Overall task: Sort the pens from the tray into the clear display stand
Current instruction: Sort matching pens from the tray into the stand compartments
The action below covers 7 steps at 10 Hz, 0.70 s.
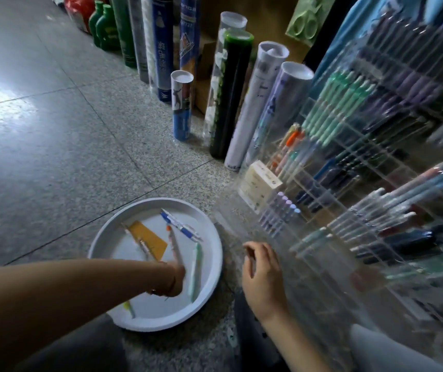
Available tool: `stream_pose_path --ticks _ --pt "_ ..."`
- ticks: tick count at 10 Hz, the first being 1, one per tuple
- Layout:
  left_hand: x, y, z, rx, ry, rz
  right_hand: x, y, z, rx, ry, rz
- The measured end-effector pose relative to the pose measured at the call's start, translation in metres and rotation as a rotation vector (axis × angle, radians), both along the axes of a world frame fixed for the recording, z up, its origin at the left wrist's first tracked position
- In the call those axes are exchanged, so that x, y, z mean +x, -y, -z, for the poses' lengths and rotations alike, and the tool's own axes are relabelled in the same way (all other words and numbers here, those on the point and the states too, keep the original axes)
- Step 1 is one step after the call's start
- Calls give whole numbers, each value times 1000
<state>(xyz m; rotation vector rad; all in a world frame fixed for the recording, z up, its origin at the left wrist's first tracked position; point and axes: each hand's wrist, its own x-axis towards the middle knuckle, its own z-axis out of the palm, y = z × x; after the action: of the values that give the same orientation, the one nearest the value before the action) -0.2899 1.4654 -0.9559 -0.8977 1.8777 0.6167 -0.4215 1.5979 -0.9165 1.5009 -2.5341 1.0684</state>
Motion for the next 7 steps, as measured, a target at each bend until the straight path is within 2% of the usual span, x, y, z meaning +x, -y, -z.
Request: stream_pose_path --ticks 1,2,3,4,5,6,7 --pt "51 19 32 15 54 30 34 23 51 325 364 -23" --pt "76 31 49 -48 59 -102 59 49 86 475 456 3" --pt "80 39 56 -121 -48 -221 76 71 108 578 443 65" --pt "86 44 70 -189 -79 -407 79 90 118 513 186 13" --pt "98 39 76 -238 -116 -674 92 101 135 522 10 -309" --pt "104 32 84 -350 -205 -959 112 105 145 659 -34 -424" --pt "98 28 86 -384 -238 -1153 123 112 144 784 49 -346"
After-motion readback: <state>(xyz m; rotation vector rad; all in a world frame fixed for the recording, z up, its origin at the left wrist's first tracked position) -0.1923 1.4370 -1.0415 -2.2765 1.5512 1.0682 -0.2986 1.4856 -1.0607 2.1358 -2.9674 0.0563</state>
